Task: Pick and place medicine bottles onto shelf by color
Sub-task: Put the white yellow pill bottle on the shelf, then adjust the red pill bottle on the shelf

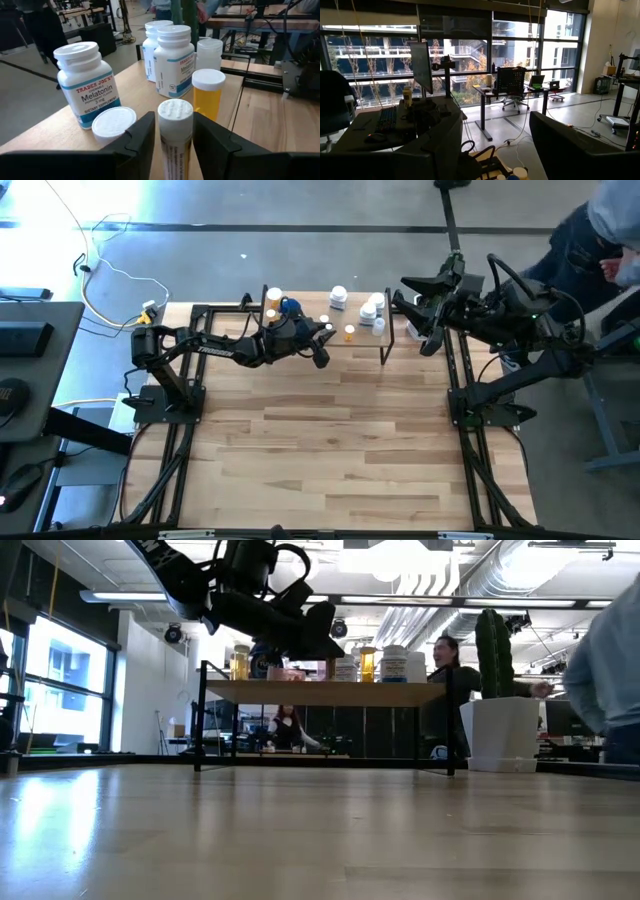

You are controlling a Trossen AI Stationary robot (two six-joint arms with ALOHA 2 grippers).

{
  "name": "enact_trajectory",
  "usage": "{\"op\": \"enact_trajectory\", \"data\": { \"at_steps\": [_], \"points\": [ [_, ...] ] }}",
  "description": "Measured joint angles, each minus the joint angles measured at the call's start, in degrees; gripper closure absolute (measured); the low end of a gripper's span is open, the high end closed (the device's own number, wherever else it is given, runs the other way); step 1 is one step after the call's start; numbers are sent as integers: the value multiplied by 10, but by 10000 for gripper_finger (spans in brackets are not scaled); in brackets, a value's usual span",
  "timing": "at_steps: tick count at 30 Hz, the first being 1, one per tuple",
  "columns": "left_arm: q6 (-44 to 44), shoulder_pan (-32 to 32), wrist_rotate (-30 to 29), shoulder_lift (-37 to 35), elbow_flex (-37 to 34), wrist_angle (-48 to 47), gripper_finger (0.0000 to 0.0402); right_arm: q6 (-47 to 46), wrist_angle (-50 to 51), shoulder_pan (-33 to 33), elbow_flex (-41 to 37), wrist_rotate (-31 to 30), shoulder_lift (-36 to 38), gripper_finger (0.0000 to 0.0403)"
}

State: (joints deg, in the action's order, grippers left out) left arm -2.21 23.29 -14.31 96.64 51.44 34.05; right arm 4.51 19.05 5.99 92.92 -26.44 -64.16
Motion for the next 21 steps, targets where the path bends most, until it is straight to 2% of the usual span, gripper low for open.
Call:
{"op": "enact_trajectory", "data": {
  "at_steps": [10,21],
  "points": [
    [1,0,0,0,0,1,250,0,0,0,0,0,0,180],
    [5,-2,2,-1,19,6,248,0,0,0,0,0,0,180]
  ]
}}
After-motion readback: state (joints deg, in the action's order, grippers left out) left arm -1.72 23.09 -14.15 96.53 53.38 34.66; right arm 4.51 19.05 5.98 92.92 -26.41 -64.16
